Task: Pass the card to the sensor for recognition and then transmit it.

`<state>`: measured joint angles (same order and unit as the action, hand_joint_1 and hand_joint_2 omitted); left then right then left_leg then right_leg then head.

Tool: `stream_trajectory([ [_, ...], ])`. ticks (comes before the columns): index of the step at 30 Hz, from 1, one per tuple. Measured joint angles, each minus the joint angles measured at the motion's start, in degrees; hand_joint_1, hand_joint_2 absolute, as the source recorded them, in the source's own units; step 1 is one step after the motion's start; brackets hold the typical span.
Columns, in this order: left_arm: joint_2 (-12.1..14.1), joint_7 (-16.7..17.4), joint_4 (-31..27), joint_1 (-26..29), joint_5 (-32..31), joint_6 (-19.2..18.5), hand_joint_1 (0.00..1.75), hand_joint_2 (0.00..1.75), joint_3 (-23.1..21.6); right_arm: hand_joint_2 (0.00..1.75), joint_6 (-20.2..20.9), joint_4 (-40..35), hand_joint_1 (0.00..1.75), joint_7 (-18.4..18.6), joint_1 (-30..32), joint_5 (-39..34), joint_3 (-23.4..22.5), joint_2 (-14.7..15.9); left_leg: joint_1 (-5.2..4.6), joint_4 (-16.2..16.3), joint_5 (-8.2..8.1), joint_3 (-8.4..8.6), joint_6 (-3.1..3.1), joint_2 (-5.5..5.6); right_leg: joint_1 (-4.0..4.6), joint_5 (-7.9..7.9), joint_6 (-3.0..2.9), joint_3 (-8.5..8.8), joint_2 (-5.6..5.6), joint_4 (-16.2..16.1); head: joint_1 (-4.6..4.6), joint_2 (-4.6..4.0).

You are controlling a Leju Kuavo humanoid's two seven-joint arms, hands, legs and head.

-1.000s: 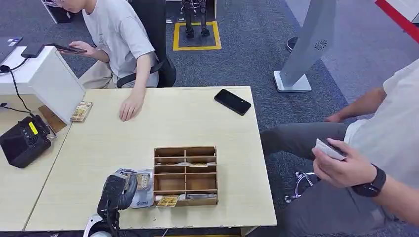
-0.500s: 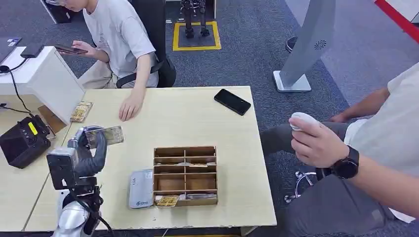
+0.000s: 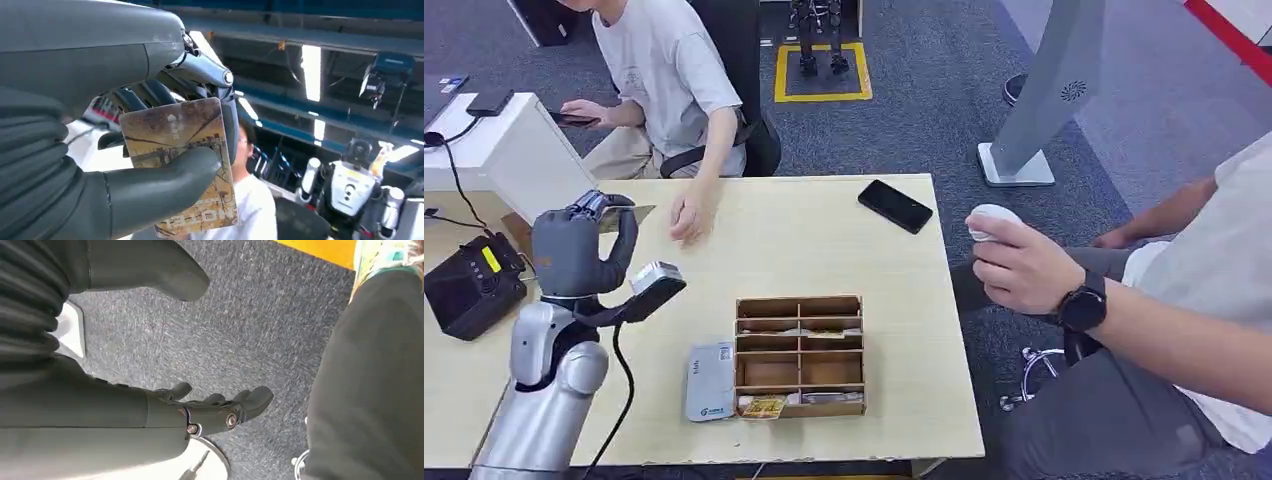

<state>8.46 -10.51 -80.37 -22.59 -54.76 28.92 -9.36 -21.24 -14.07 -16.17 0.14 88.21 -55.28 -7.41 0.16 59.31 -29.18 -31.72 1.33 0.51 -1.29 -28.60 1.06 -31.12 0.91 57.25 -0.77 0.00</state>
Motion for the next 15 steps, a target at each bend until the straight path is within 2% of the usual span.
stream_trajectory([
  [6, 0.59, 3.41, 5.64, -5.27, -6.73, 0.52, 1.75, 1.75, -0.96, 1.75, -0.09, 1.66, 0.00, -0.20, -0.18, 0.00, 1.16, 1.31, 0.00, 0.01, 0.02, -0.02, 0.02, 0.01, 0.00, 0.05, 0.00, -0.01, 0.00, 0.00, 0.04, 0.00],
  [15, 0.61, 5.16, 10.86, -9.44, -8.26, 1.94, 1.75, 1.75, -1.27, 1.75, -0.48, 2.25, 0.00, -1.05, -0.13, -0.07, 1.27, 2.01, 0.00, 0.01, 0.02, -0.03, 0.02, 0.01, 0.00, 0.05, 0.00, -0.02, 0.01, 0.01, 0.04, 0.00],
])
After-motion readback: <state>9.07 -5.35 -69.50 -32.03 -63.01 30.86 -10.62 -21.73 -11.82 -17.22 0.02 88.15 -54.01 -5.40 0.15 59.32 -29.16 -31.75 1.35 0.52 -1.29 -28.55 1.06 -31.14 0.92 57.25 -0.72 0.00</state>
